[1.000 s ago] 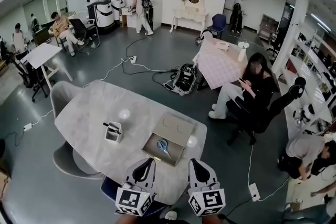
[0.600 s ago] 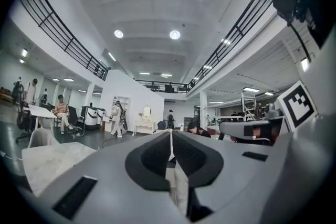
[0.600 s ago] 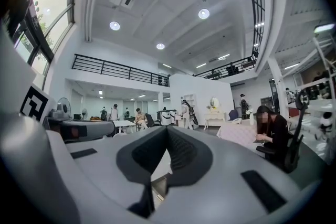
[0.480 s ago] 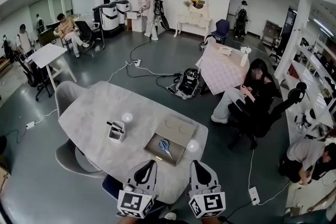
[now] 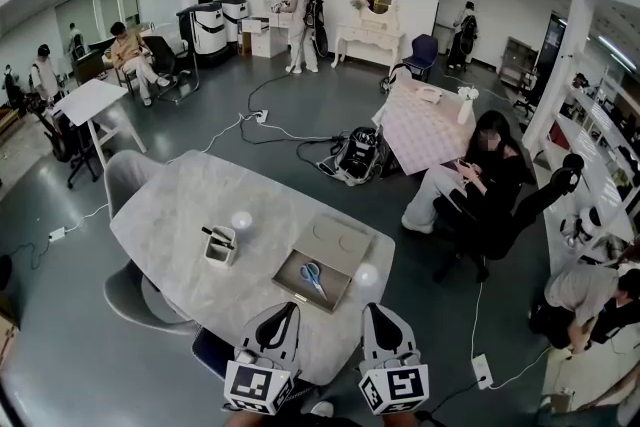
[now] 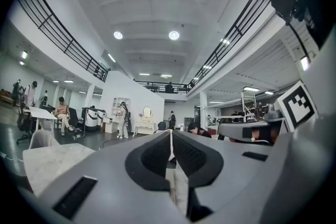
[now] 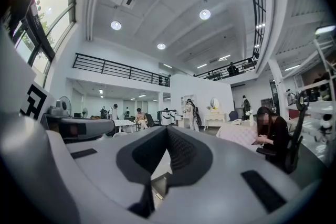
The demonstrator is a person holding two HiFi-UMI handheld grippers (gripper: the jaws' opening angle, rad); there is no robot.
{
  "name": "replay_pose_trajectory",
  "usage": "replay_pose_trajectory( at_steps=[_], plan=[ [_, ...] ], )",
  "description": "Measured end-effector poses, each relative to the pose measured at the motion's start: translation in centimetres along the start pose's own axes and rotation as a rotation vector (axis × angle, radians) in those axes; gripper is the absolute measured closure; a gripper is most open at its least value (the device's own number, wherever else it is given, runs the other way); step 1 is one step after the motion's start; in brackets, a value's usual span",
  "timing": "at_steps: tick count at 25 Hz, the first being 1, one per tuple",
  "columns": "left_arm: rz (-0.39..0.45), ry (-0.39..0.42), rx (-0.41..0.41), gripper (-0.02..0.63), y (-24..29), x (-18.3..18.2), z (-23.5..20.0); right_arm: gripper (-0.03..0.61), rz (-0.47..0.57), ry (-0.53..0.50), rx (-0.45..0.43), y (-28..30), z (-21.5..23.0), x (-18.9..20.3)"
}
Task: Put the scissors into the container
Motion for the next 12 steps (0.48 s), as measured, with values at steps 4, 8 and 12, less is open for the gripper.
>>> replay_pose_trajectory(
  at_steps=[4, 8, 12],
  plan=[
    [-0.003, 0.006, 0.007, 0.591, 0.22, -0.14, -0.12, 0.583, -0.002, 0.001, 0.006, 0.35, 0.13, -0.06],
    [-0.002, 0.002, 0.004, 0.591, 0.31, -0.25, -0.07, 0.583, 0.001, 0.0, 0.009, 0.33, 0.32, -0.26],
    [-0.002, 0.004, 0.004, 0.591, 0.3, -0.24, -0.1, 0.583, 0.004, -0.002, 0.009, 0.31, 0.31, -0.29]
  ],
)
Point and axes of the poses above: the fingertips, and each gripper's own axes: y forward along the fingers, z to its right, x out of its underside, the point moved 2 cm from there along -y, backward along the fingers, and after that the axes turned 6 degrees about x, right-handed, at the moved point
